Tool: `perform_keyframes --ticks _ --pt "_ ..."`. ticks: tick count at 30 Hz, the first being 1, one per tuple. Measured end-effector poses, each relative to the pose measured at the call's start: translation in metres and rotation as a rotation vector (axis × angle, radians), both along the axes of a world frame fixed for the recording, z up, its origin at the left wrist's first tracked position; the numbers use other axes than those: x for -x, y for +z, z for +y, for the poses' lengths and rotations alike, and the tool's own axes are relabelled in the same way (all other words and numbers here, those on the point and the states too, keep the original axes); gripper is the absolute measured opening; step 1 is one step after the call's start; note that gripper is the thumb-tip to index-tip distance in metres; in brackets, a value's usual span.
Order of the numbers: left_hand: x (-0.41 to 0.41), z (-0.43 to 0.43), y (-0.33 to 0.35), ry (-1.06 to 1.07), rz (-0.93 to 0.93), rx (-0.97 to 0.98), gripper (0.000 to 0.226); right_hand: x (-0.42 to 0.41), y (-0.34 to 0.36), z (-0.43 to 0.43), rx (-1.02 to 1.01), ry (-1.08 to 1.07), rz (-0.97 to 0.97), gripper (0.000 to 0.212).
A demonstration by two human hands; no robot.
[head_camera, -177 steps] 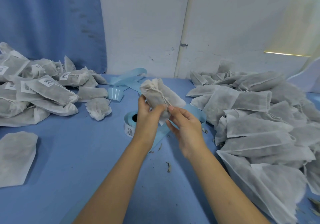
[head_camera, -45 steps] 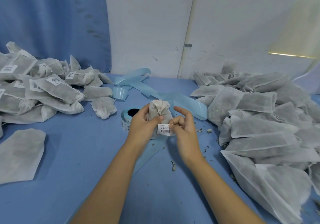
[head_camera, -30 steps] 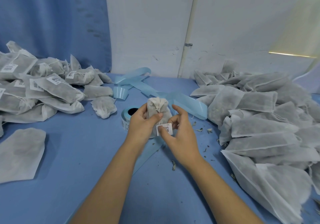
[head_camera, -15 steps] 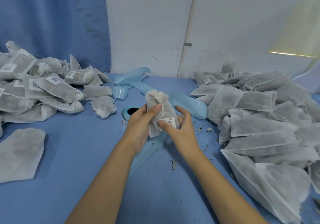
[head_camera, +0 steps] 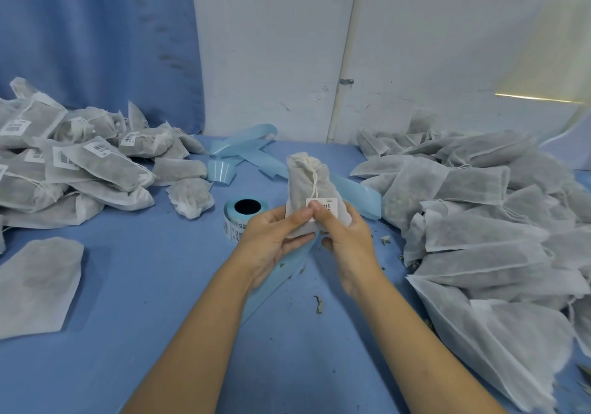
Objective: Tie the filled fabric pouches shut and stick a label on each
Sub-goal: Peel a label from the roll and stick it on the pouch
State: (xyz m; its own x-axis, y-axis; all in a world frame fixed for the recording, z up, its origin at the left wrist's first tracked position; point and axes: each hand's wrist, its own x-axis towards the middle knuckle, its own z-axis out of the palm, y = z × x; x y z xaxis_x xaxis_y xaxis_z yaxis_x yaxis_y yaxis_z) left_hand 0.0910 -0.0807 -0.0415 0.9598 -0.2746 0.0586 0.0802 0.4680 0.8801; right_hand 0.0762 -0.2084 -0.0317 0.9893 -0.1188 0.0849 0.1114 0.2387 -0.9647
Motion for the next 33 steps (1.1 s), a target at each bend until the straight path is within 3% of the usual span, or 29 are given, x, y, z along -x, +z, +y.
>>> perform_keyframes --ticks 4,16,20,22,26,28,30,32,33 --pt "0.001 0.0 0.0 0.004 0.049 0.073 0.037 0.002 0.001 0.0 -0.044 0.017 0.006 0.036" --pt "0.001 0.002 0.0 -0.02 0.111 0.131 0.034 -0.001 -0.002 -0.002 -0.11 0.03 -0.032 0.012" --pt "-0.001 0.004 0.0 0.038 0.127 0.141 0.034 -0.002 -0.003 -0.004 -0.123 0.057 -0.066 0.015" --pt "-0.002 0.004 0.001 0.077 0.112 0.094 0.034 -0.001 -0.004 -0.004 -0.139 0.047 -0.061 0.022" --pt "-0.002 0.004 0.006 0.185 0.062 -0.235 0.028 -0.001 -0.004 -0.003 -0.141 0.031 -0.053 0.025" --pt "-0.002 0.003 0.007 0.221 0.067 -0.273 0.026 -0.001 -0.004 -0.003 -0.155 0.019 -0.039 0.028" --pt "-0.002 0.003 0.009 0.28 0.054 -0.193 0.022 -0.002 -0.005 -0.004 -0.171 0.007 -0.017 0.03" --pt "-0.004 0.007 0.012 0.331 0.007 0.052 0.01 -0.003 -0.007 -0.005 -0.161 -0.004 0.009 0.026" --pt "-0.005 0.009 0.013 0.325 -0.03 0.195 0.019 -0.003 -0.008 -0.005 -0.15 -0.006 0.022 0.023"
